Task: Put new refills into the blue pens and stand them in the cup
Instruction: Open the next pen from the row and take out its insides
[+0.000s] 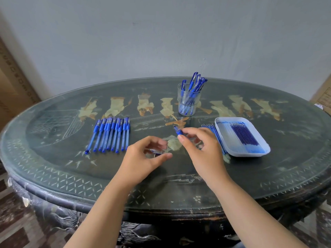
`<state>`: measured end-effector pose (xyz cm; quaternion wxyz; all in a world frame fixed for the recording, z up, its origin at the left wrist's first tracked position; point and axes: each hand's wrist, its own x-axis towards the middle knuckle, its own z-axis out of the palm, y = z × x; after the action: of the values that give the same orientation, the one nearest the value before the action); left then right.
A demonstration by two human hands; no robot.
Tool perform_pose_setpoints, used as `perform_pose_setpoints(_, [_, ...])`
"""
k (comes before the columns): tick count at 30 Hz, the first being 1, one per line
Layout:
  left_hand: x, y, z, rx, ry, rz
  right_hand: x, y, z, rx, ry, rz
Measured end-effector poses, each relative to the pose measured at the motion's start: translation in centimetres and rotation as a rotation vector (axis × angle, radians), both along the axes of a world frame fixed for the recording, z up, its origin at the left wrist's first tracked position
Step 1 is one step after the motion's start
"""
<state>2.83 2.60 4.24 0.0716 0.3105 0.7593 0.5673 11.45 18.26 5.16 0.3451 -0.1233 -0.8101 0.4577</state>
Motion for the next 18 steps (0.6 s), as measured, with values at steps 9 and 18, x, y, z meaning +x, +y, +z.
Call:
perform_pose_setpoints(9, [0.7,0.6,0.5,0.088,-0.145,-0.092,0.8,-1.5,2.4,-0.450,-0.005,0.205])
perform_pose_setpoints(18, [0.7,0.1,0.9,0.012,-0.139,-0.134,1.5,0.2,4.1,-0.600,0.091,0.164])
